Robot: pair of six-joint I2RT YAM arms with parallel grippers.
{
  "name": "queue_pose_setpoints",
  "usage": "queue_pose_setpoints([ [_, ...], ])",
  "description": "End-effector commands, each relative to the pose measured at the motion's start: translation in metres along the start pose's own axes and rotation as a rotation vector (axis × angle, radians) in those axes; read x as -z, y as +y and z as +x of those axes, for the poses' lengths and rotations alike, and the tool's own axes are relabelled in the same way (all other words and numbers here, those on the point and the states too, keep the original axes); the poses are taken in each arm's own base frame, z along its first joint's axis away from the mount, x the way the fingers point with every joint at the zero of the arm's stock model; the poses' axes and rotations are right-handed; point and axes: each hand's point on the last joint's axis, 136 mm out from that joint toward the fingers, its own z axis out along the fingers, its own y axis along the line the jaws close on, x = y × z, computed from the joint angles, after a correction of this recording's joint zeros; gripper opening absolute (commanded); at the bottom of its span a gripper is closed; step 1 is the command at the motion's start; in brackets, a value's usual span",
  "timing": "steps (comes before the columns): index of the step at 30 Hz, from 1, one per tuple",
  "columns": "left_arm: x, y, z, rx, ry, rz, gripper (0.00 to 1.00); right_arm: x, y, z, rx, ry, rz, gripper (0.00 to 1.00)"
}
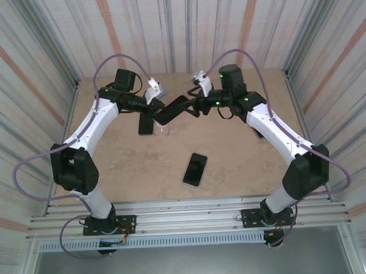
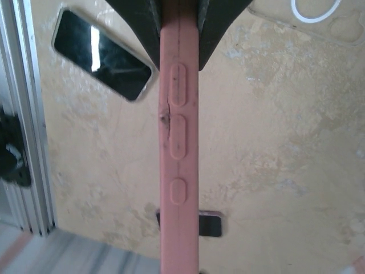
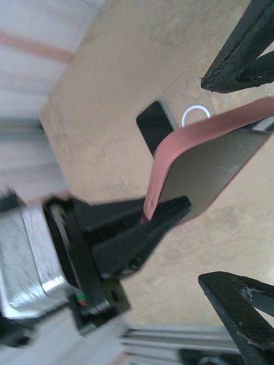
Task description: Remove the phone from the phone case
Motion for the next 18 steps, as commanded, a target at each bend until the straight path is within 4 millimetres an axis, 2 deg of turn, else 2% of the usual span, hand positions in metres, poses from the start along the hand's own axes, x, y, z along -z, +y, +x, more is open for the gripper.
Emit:
queue_pose_setpoints([
  [1,0.024,0.003,-0.059,0.099,-0.239,-0.061,0.05,0.02,-0.005,-0.049,-0.207,-0.27,0.01,0.84],
  [6,0.035,0.012,-0.091,0.3,-0.391,-0.109,0.09,0.035,-0.019,-0.048,-0.444,-0.434,0.047,0.83],
  [13,0.058,0.022,-0.126,0.588,-0.662,-0.133,0.1,0.039,-0.039,-0.021,-0.716,-0.578,0.108,0.82],
  [18,0.059,0.018,-0.139,0.698,-0.745,-0.133,0.11,0.028,-0.027,-0.028,-0.802,-0.655,-0.008,0.8],
])
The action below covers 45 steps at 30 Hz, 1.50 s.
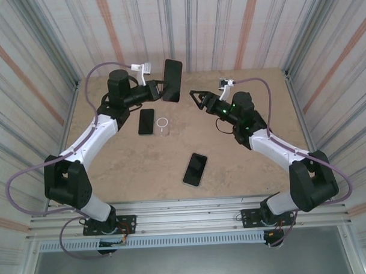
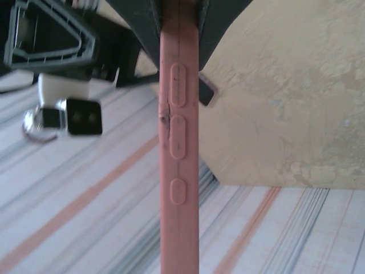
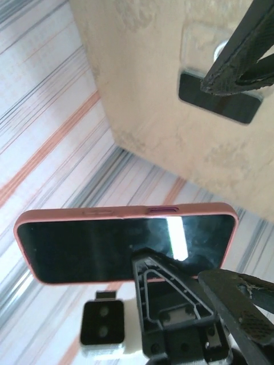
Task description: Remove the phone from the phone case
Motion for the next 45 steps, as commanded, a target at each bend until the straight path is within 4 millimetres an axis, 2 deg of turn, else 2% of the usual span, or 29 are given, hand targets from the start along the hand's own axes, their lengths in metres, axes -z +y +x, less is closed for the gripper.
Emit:
queue_pose_setpoints([
  [1,0.012,-0.044,-0.041,0.086,-0.199,0.079,0.12,-0.006,0.037,-0.02,-0.107,-0.114,-0.148,0.79],
  [7,0.007,-0.048,-0.045,0.181,-0.271,0.101,0.12,-0.021,0.046,-0.01,-0.226,-0.116,-0.217,0.7],
  [11,0.004,-0.051,-0.048,0.224,-0.303,0.137,0.12,-0.024,0.048,-0.01,-0.259,-0.13,-0.23,0.56],
  [17,-0.007,-0.053,-0.038,0.269,-0.287,0.168,0.15,-0.028,0.055,-0.02,-0.323,-0.176,-0.298,0.32],
  [27,-0.015,-0.05,-0.033,0.296,-0.272,0.176,0.21,-0.033,0.06,-0.028,-0.349,-0.189,-0.347,0.06],
  [32,-0.013,-0.044,-0.038,0.302,-0.266,0.166,0.32,-0.032,0.061,-0.03,-0.338,-0.164,-0.362,0.0],
  [38,-0.006,-0.035,-0.047,0.274,-0.199,0.158,0.39,-0.029,0.066,-0.032,-0.31,-0.102,-0.395,0.0],
  [45,-0.005,-0.027,-0.048,0.282,-0.072,0.187,0.4,-0.026,0.069,-0.037,-0.306,-0.057,-0.423,0.0],
])
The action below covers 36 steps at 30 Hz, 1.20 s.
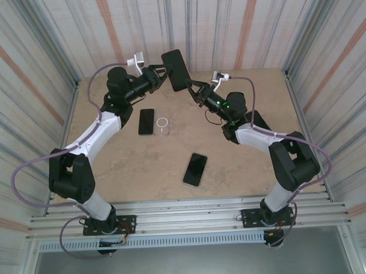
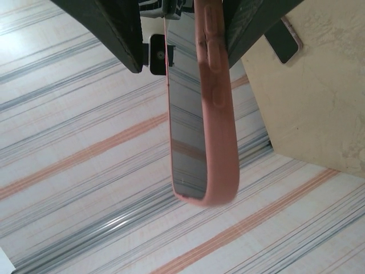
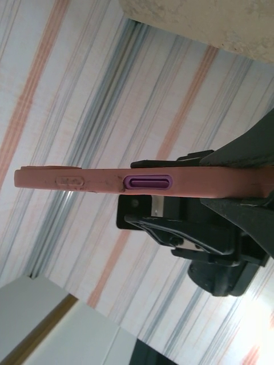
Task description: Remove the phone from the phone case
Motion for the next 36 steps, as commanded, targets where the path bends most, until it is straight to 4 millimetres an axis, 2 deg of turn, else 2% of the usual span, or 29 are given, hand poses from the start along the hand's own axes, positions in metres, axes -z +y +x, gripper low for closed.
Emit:
queue_pose_setpoints([
  [1,0.0,-0.01,0.003,-0.037,0.088,0.041,0.4,-0.005,0.029,-0.005,0.017,0.034,-0.092,0.0],
  [14,0.0,-0.001,-0.007,-0.024,0.125,0.046,0.25,-0.008,0.027,0.001,-0.01,0.121,-0.098,0.0],
  [20,0.005,0.003,-0.013,-0.02,0.109,0.038,0.25,-0.007,0.024,0.001,-0.02,0.134,-0.089,0.0],
  [27,0.005,0.002,-0.013,0.007,0.105,0.053,0.1,-0.008,0.025,0.003,-0.021,0.14,-0.086,0.0],
  [30,0.006,0.003,-0.016,0.029,0.074,0.048,0.08,-0.007,0.022,0.003,-0.012,0.13,-0.076,0.07],
  [34,0.011,0.009,-0.028,0.084,-0.036,0.02,0.08,-0.005,0.02,0.004,0.006,0.094,-0.068,0.25],
  [36,0.012,0.008,-0.033,0.098,-0.093,0.019,0.08,-0.006,0.022,0.007,0.024,0.083,-0.071,0.31],
])
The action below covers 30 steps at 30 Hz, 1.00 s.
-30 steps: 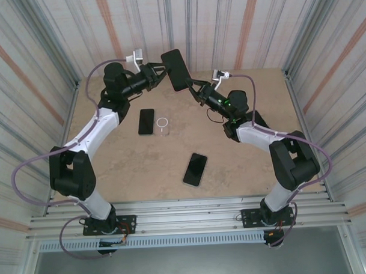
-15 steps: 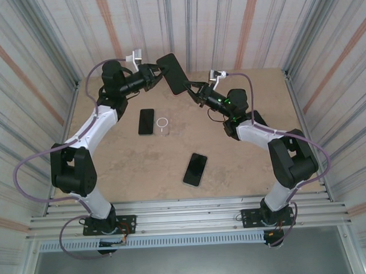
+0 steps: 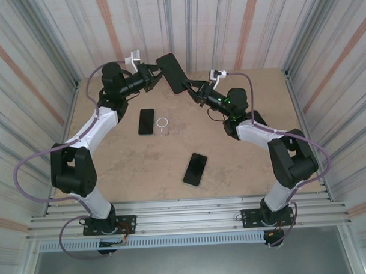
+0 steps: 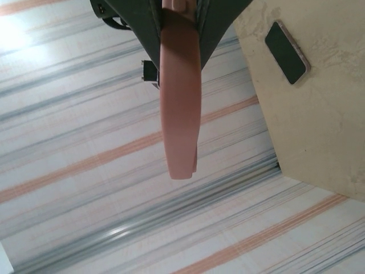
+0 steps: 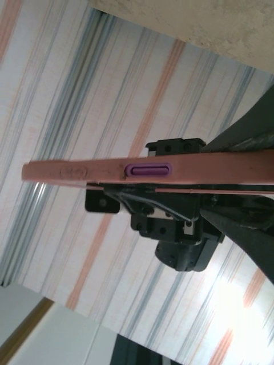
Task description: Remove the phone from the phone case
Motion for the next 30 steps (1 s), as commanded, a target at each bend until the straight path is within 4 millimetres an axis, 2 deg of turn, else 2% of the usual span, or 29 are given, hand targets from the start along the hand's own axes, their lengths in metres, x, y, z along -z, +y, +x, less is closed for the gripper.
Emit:
queue_pose_setpoints([
  [1,0.008,-0.016,-0.023,-0.005,-0.165,0.02,0.08,-0.002,0.025,0.003,0.09,-0.033,-0.065,0.33],
  [7,0.01,-0.022,-0.029,0.033,-0.285,0.01,0.07,-0.001,0.022,0.02,0.182,-0.088,-0.034,0.38],
  [11,0.009,-0.022,-0.027,0.066,-0.308,0.008,0.07,-0.005,0.023,0.031,0.233,-0.076,-0.03,0.38],
  [18,0.011,-0.027,-0.022,0.082,-0.303,0.029,0.07,-0.006,0.018,0.025,0.225,-0.1,-0.005,0.3],
  [25,0.014,-0.033,-0.024,0.082,-0.312,0.046,0.07,-0.005,0.006,0.019,0.211,-0.121,0.038,0.3],
  [30,0.016,-0.035,-0.025,0.085,-0.328,0.058,0.07,-0.009,-0.004,0.024,0.178,-0.077,0.081,0.31],
])
